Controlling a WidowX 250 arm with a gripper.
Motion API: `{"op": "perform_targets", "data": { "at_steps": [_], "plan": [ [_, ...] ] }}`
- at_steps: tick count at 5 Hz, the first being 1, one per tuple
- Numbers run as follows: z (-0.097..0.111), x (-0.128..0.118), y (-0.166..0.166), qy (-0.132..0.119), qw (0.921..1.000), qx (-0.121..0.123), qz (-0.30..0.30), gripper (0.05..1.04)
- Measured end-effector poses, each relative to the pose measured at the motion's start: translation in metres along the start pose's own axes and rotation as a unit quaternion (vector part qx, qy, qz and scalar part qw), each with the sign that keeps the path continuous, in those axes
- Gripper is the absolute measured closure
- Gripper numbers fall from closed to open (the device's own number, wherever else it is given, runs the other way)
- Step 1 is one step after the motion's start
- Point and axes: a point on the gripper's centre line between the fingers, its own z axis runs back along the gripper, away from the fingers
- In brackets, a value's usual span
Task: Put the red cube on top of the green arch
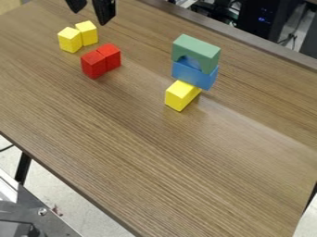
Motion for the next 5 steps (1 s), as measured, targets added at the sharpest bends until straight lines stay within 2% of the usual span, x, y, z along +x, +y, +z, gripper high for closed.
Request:
{"op": "perform_targets", "data": {
  "at_steps": [2, 4, 5],
  "plan": [
    [-0.025, 0.005, 0.001, -0.027, 0.9994, 0.011, -0.018, 0.083],
    [-0.044, 0.006, -0.003, -0.040, 0.9984, 0.006, -0.040, 0.083],
    [-0.055, 0.007, -0.005, -0.047, 0.9957, 0.006, -0.080, 0.083]
  ]
}}
